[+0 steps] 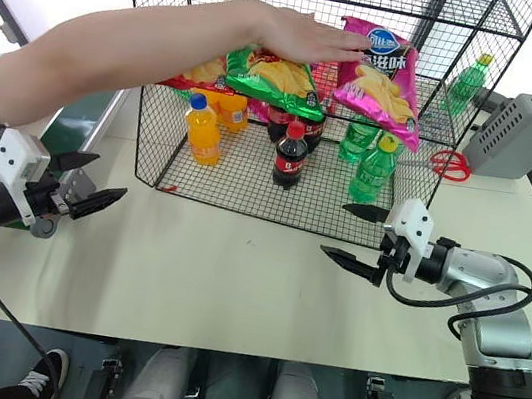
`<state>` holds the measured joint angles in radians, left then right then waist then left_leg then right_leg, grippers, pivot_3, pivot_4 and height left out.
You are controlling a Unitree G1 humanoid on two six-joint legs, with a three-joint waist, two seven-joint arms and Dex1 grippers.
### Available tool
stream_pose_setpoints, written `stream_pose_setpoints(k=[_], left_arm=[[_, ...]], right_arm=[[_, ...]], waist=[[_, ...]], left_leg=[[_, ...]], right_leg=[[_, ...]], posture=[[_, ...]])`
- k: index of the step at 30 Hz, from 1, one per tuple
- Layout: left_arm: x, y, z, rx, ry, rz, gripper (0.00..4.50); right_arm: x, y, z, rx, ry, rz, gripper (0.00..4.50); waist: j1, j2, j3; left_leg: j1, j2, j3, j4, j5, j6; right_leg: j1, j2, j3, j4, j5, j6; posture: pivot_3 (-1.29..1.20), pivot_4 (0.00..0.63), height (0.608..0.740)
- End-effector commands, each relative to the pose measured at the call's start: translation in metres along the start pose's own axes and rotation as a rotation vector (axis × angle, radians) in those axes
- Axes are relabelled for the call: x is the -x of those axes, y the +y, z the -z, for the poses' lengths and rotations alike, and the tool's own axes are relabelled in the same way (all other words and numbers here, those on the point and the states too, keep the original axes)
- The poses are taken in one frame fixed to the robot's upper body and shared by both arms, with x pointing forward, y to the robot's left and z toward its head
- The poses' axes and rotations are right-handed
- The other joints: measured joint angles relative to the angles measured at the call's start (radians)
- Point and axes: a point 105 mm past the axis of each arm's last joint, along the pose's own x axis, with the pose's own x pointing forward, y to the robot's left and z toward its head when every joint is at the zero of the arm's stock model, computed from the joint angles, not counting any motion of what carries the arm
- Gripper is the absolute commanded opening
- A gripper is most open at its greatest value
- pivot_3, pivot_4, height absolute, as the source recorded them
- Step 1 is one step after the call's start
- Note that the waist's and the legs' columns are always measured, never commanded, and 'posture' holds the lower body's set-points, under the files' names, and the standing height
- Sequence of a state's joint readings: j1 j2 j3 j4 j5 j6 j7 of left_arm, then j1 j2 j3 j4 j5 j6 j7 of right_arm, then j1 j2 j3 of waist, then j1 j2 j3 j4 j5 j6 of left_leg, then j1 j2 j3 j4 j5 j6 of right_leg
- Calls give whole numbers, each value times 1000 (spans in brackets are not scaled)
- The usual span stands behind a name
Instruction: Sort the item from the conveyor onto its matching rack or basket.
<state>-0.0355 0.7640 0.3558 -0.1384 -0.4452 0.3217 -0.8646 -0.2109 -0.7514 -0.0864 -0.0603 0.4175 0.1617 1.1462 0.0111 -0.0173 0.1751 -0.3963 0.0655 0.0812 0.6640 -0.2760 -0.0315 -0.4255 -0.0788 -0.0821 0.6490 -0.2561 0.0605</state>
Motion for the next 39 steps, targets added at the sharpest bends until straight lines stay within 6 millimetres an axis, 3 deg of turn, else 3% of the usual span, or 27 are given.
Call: stream_pose_setpoints(k=[1,39], left_arm=[[-1,-2,-8,-34,-26,4,4500],[-3,-2,-8,-46,-27,13,4500]], right_arm=[[-1,-3,-9,35,-33,4,4428],[-8,-5,-12,67,-39,-15,4428]], waist=[[0,0,0],[0,0,0]], left_leg=[[0,0,0,0,0,0],[0,0,0,0,0,0]], right_leg=[[0,0,0,0,0,0],[0,0,0,0,0,0]], posture=[[0,150,740],[0,150,740]])
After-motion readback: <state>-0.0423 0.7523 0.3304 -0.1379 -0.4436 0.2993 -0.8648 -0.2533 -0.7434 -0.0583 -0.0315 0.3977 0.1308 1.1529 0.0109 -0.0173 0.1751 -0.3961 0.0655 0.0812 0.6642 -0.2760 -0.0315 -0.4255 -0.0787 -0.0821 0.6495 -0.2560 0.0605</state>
